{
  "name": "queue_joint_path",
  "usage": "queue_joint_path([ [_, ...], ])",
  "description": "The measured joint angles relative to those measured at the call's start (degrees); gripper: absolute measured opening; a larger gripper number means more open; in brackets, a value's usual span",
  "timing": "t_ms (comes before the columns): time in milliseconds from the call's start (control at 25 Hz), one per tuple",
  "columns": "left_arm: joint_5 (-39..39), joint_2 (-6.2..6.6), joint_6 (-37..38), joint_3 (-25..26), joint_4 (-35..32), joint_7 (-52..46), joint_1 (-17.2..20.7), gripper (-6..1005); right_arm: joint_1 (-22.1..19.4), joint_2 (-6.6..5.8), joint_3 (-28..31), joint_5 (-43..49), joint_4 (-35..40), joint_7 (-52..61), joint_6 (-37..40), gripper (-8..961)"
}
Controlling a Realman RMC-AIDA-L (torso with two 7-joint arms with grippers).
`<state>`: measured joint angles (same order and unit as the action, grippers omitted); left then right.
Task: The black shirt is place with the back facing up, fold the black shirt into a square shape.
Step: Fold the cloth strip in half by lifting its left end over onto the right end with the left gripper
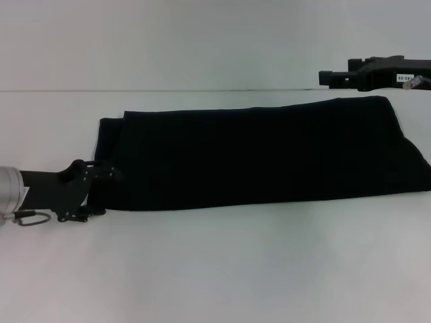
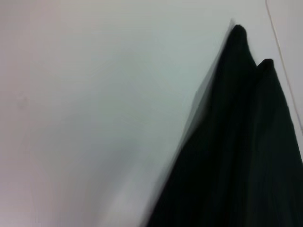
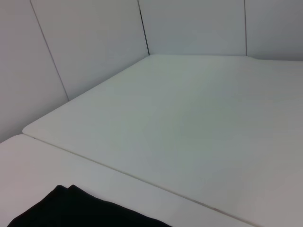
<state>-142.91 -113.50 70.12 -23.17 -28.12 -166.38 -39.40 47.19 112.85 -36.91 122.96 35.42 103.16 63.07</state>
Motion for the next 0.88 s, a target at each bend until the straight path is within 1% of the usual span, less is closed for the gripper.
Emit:
queue_joint_path([
  [600,0.3,0.30,-2.0,0.0,0.1,1.8,-2.0,844,0.1,0.00,0.0,0.0,0.2,-0.1,0.0,884],
  [720,0.3,0.30,-1.7,0.0,0.2,2.1,-2.0,843,0.1,0.00,0.0,0.0,0.2,-0.1,0.0,884],
  [880,0.3,0.30,0.3,0.2,0.1,2.1,-1.1,843,0.1,0.00,0.0,0.0,0.2,-0.1,-0.1,884],
])
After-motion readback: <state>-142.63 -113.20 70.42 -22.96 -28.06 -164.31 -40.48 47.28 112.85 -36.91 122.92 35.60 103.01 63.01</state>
